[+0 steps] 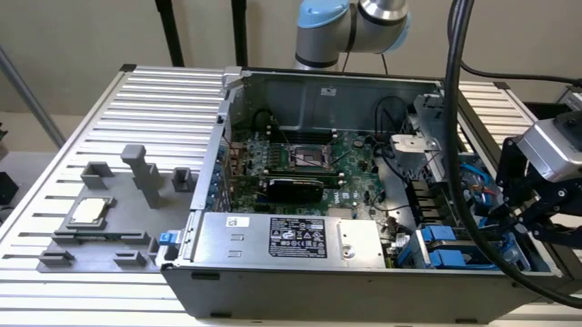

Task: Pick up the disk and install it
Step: 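Insert the first disk wire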

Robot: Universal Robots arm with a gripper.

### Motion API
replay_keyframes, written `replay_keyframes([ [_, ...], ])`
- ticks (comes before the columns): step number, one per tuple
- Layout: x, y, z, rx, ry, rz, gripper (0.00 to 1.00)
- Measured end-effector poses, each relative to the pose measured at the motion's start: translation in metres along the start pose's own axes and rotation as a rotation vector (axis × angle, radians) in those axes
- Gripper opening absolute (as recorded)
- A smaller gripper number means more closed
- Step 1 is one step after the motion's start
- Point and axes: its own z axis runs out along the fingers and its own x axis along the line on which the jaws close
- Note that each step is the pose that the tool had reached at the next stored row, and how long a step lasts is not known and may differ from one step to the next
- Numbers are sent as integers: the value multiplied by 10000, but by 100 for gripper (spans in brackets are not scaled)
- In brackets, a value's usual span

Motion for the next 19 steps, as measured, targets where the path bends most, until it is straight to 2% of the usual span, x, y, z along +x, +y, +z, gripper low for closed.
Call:
replay_keyframes([
  [3,-2,0,-15,2,-16,-9,100],
  [14,-14,18,-84,2,-19,-19,100],
  [15,-18,36,-87,2,-21,-19,0],
  [19,-40,141,-95,1,-19,-20,0],
])
